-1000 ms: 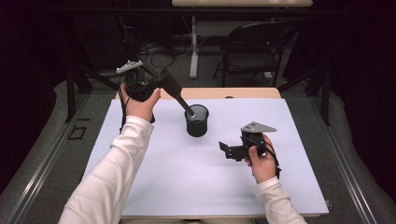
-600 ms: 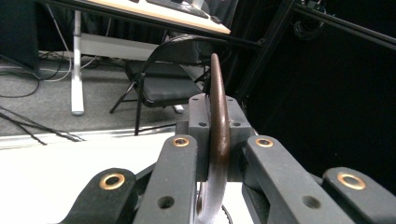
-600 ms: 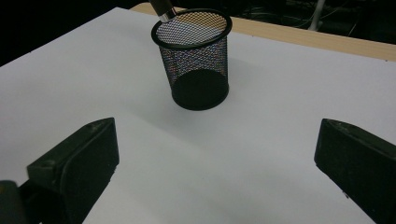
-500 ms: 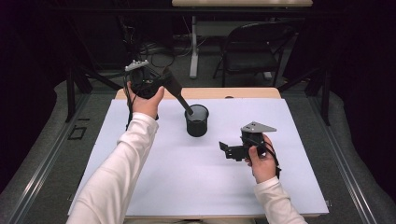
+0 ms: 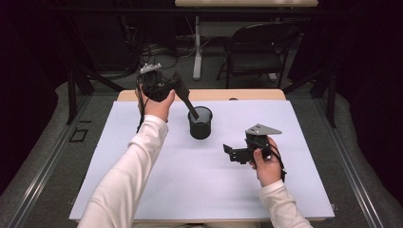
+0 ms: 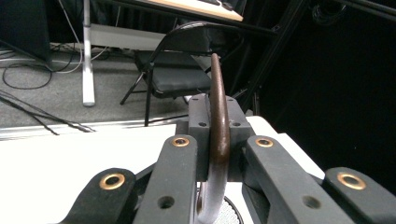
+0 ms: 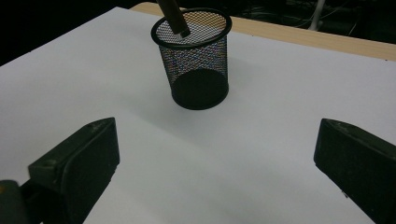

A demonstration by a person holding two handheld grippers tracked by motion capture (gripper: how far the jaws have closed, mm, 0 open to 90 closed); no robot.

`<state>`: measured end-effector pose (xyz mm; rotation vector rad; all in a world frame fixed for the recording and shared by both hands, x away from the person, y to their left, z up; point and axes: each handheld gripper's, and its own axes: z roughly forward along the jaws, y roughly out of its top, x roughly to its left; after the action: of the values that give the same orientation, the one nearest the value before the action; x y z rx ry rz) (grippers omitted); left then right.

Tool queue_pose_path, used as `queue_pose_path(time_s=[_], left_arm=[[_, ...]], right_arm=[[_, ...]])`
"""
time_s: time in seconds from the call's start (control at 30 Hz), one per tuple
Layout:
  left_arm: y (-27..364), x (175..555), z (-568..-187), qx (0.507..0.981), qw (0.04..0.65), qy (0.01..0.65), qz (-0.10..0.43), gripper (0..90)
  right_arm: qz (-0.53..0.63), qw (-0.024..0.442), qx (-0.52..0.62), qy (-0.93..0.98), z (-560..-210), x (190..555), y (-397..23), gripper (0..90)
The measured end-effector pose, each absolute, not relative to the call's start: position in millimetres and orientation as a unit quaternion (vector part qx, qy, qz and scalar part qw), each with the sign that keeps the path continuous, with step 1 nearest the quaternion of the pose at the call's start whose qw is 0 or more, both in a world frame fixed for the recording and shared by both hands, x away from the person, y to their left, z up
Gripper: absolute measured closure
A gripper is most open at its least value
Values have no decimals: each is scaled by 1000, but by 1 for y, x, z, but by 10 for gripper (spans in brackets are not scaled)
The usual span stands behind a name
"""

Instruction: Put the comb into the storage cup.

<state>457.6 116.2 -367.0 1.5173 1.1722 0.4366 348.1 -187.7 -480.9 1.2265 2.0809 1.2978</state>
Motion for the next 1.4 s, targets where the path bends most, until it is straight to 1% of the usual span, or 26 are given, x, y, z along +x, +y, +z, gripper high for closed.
queue_pose_path(time_s=[0.73,1.4], left_arm=[[94,465,-385,656,542,499,163,859],[84,466,-392,665,534,497,160,859]], right_arm=[[463,197,438,745,-482,348,-188,5],[464,197,439,744,-482,348,-188,8]])
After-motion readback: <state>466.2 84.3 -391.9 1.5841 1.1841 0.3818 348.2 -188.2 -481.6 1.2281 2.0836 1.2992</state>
